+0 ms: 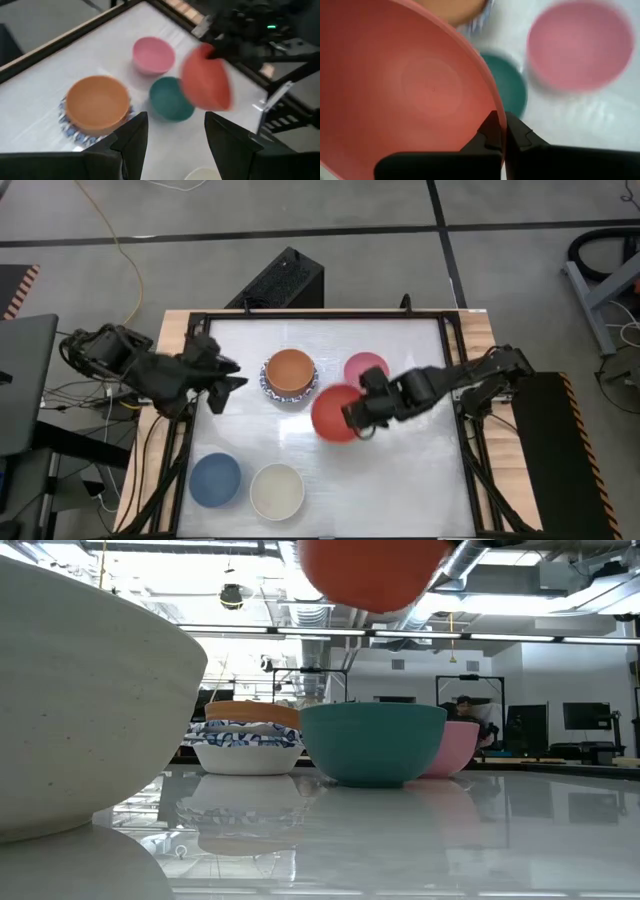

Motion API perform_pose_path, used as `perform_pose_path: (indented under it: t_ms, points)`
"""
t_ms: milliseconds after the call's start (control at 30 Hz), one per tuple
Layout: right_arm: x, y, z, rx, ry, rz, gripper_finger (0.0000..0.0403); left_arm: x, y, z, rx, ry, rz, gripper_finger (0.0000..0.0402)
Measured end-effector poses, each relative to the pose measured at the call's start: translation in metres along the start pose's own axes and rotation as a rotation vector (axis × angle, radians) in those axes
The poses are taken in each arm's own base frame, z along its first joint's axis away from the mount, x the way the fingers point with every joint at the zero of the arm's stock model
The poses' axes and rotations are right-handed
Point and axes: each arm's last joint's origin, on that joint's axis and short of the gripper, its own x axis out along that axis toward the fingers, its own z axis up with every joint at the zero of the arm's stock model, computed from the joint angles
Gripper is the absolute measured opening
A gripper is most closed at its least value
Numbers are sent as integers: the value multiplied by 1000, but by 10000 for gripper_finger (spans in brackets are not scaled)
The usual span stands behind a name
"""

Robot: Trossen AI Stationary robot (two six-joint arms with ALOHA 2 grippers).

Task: Nest bowls inside each other
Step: Stack the orange bowl on top of the brown bowl

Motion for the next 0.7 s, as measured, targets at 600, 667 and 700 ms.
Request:
perform_pose_path:
  t_ms: [600, 667, 700]
  points:
    - [34, -15, 91, -41, -184, -8, 7, 108, 36, 54, -41, 136, 67, 185]
    - [37, -16, 95, -53, -191, -15, 7, 127, 38, 53, -40, 187, 69, 185]
    - [39, -17, 97, -61, -191, -22, 7, 135, 39, 53, -44, 215, 63, 185]
